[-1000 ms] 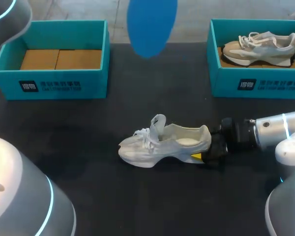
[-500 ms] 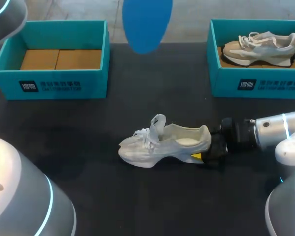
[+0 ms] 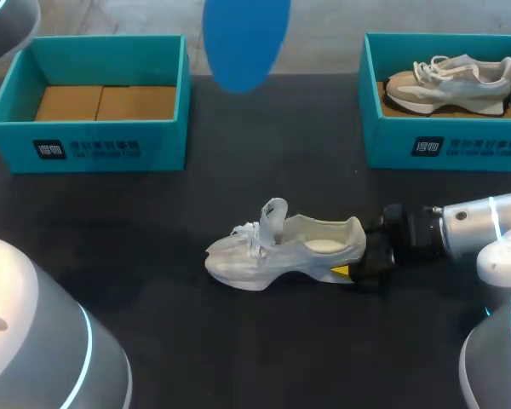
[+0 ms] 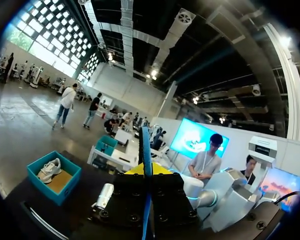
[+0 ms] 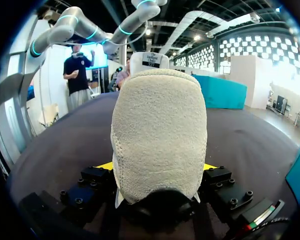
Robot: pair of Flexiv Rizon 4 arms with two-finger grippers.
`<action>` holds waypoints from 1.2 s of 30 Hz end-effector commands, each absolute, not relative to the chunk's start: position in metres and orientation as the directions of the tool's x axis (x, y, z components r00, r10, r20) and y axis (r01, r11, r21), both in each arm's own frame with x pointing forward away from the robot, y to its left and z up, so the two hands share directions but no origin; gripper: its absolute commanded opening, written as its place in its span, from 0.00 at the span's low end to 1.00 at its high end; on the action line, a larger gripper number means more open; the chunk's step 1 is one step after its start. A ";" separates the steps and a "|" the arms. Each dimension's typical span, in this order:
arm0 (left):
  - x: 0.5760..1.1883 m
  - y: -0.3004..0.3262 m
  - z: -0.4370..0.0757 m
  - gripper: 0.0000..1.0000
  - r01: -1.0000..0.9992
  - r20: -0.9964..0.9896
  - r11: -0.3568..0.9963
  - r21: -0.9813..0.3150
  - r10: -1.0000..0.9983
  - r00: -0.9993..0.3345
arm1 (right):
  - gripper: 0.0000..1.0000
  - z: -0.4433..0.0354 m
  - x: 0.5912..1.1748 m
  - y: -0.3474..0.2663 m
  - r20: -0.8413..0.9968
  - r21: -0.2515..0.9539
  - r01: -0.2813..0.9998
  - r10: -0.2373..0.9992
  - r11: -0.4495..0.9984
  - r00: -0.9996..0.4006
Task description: Take the shoe out of the shoebox, open the shoe tongue, remove and reinsert the insole, then place the shoe into the shoebox
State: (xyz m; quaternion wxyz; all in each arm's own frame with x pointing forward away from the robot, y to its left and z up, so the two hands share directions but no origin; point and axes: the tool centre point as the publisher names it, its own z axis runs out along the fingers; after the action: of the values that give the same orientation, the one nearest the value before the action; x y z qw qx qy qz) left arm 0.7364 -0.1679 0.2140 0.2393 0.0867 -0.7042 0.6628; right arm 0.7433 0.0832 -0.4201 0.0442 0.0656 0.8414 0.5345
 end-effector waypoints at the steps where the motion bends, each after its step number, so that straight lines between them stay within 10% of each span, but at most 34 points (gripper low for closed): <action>1: 0.737 -0.169 0.215 0.00 -0.439 0.452 0.111 -0.892 0.195 -0.870 | 0.00 -0.419 0.743 0.084 -0.005 0.903 0.063 0.159 0.424 -0.987; 12: 0.737 -0.169 0.215 0.00 -0.439 0.452 0.111 -0.892 0.195 -0.870 | 0.00 -0.417 0.742 0.080 -0.005 0.900 0.069 0.168 0.430 -0.986; 14: 0.737 -0.169 0.215 0.00 -0.439 0.452 0.111 -0.892 0.195 -0.870 | 0.33 -0.415 0.741 0.078 -0.002 0.893 0.073 0.166 0.444 -0.986; 15: 0.737 -0.169 0.215 0.00 -0.439 0.452 0.111 -0.892 0.195 -0.870 | 1.00 -0.415 0.740 0.076 -0.002 0.893 0.073 0.166 0.444 -0.986; 36: 0.737 -0.169 0.215 0.00 -0.439 0.452 0.111 -0.892 0.195 -0.870 | 1.00 -0.375 0.725 0.053 -0.002 0.733 0.130 0.193 0.668 -0.981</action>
State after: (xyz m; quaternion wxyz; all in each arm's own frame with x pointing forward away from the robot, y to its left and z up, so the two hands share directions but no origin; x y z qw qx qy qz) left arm 0.7370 -0.1684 0.2144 0.2396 0.0863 -0.7046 0.6624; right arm 0.7269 0.0546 -0.3918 0.0505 0.0855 0.8856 0.4537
